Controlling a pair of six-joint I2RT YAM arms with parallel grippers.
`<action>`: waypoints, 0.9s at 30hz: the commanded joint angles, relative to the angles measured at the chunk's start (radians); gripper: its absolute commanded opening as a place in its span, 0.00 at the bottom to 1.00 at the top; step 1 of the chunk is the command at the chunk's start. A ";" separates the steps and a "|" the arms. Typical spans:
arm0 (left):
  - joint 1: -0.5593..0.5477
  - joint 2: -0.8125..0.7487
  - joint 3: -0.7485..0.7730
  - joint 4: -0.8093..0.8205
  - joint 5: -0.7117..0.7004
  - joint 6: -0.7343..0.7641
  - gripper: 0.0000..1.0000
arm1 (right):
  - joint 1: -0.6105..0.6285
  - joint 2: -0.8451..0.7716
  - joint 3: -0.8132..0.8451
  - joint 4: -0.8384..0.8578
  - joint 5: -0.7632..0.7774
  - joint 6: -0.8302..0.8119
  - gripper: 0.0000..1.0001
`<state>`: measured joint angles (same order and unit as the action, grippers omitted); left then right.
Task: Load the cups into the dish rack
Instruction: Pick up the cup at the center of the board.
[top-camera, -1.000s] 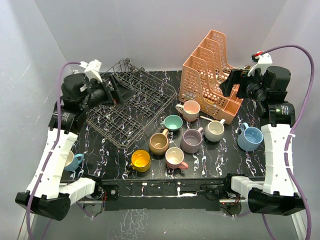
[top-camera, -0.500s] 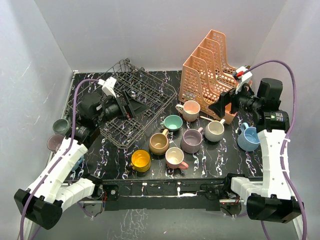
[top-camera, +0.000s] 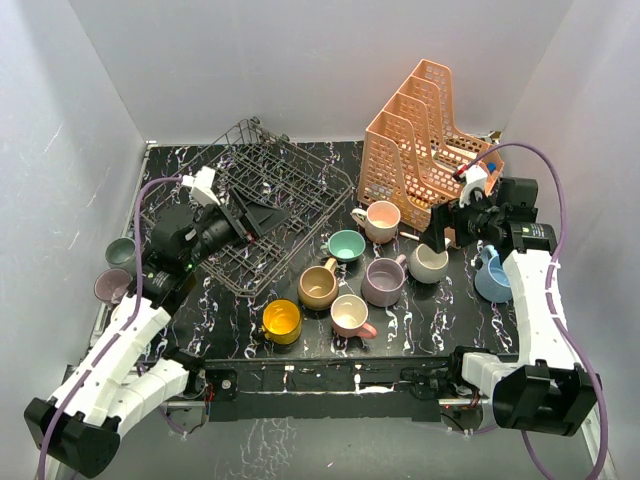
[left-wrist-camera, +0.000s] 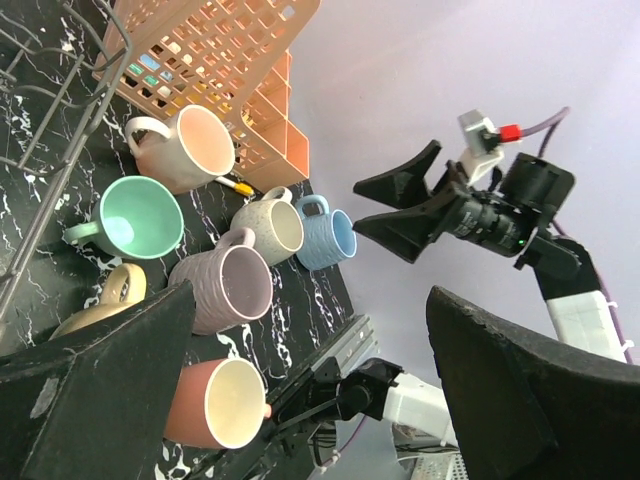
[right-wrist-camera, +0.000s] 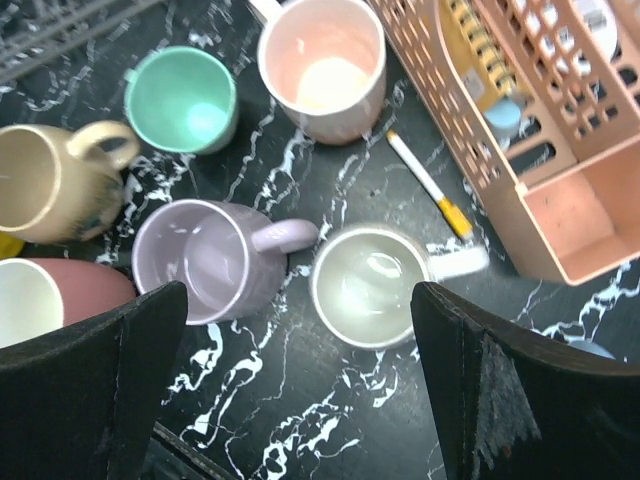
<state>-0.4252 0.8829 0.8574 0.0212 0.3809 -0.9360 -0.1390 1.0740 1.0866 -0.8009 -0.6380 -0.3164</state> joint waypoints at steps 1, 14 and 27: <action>-0.004 -0.062 -0.018 -0.008 -0.052 -0.020 0.97 | -0.017 0.025 -0.034 0.027 0.104 -0.026 0.98; -0.004 -0.097 -0.048 -0.027 -0.089 -0.031 0.97 | -0.035 0.109 -0.148 0.204 0.395 0.176 0.69; -0.004 -0.101 -0.083 0.007 -0.094 -0.061 0.97 | -0.054 0.131 -0.231 0.274 0.391 0.344 0.51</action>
<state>-0.4259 0.7929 0.7696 -0.0078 0.2939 -0.9886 -0.1864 1.1912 0.8642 -0.6064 -0.2531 -0.0204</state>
